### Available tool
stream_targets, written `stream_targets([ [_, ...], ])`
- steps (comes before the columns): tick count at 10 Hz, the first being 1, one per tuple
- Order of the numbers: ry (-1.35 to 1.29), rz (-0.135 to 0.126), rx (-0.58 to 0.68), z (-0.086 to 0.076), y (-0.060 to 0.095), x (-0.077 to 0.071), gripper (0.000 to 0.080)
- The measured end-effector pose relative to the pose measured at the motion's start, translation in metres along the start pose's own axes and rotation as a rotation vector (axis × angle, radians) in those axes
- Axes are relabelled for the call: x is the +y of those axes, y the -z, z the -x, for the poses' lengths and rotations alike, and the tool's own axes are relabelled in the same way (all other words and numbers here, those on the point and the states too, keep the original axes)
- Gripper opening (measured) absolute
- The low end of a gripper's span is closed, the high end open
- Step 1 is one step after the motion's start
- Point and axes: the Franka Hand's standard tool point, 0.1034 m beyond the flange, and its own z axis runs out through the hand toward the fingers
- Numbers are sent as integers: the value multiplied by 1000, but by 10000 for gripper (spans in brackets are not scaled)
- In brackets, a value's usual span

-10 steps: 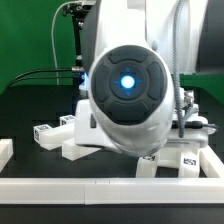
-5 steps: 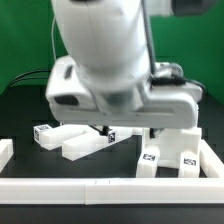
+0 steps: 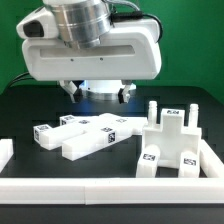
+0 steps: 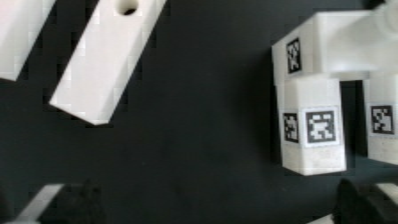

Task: Assemble chair

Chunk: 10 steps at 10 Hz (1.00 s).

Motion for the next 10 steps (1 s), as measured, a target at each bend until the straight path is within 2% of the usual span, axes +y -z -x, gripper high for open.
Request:
stream_targets([
  [3,-5,2,202,-6,-4,1,649],
  [4,-64,-1,232,7,-23,12,649],
  [5,-93,5,199,20,-34,19,649],
  [7,-221,-27,160,32,-59,39,649],
  [8,-232,-22,171,32,-66,40,649],
  [10,-226,-21,170,32,-65,39,649],
])
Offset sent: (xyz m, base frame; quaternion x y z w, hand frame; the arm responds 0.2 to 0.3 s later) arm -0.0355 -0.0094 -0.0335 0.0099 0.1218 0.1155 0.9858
